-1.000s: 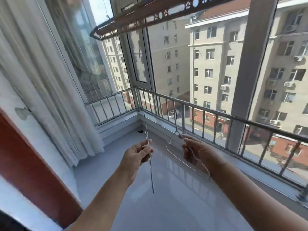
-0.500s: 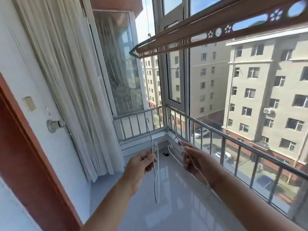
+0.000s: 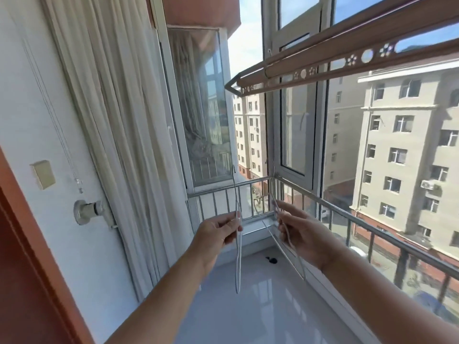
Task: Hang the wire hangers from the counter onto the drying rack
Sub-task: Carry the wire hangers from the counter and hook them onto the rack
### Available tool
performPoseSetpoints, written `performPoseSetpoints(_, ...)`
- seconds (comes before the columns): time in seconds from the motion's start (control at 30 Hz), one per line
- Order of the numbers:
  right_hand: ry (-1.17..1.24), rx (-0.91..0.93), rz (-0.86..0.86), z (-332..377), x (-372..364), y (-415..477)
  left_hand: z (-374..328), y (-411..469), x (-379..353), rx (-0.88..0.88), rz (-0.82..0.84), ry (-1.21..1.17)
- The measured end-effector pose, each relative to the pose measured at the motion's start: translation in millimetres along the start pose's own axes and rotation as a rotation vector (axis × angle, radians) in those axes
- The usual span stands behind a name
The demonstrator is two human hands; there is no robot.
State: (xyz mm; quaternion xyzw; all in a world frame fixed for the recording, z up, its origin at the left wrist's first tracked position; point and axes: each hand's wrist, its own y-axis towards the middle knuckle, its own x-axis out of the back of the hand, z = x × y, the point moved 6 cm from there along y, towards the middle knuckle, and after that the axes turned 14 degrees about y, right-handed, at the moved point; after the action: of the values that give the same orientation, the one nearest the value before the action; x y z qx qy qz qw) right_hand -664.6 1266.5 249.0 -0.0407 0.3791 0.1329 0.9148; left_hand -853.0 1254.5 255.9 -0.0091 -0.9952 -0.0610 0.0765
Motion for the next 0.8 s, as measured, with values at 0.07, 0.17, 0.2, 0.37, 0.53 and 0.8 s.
performPoseSetpoints(0.07, -0.003, 0.026, -0.018, -1, -12, 43, -6, 39, 25, -0.021, 0.001, 0.008)
performPoseSetpoints(0.17, 0.011, 0.063, -0.036, 1, -34, 98, -12, 98, 57, -0.044, 0.007, 0.031)
performPoseSetpoints(0.2, 0.017, 0.080, -0.039, 3, -41, 114, -13, 117, 66, -0.047, 0.013, 0.044)
performPoseSetpoints(0.37, -0.024, 0.128, -0.045, 9, -63, 183, -13, 200, 92, -0.051, 0.027, 0.032)
performPoseSetpoints(0.53, -0.074, 0.204, -0.058, 27, -59, 261, -14, 279, 102, -0.072, 0.076, -0.007)
performPoseSetpoints(0.8, -0.115, 0.324, -0.054, 86, -49, 396, -45, 433, 92, -0.171, 0.107, 0.002)
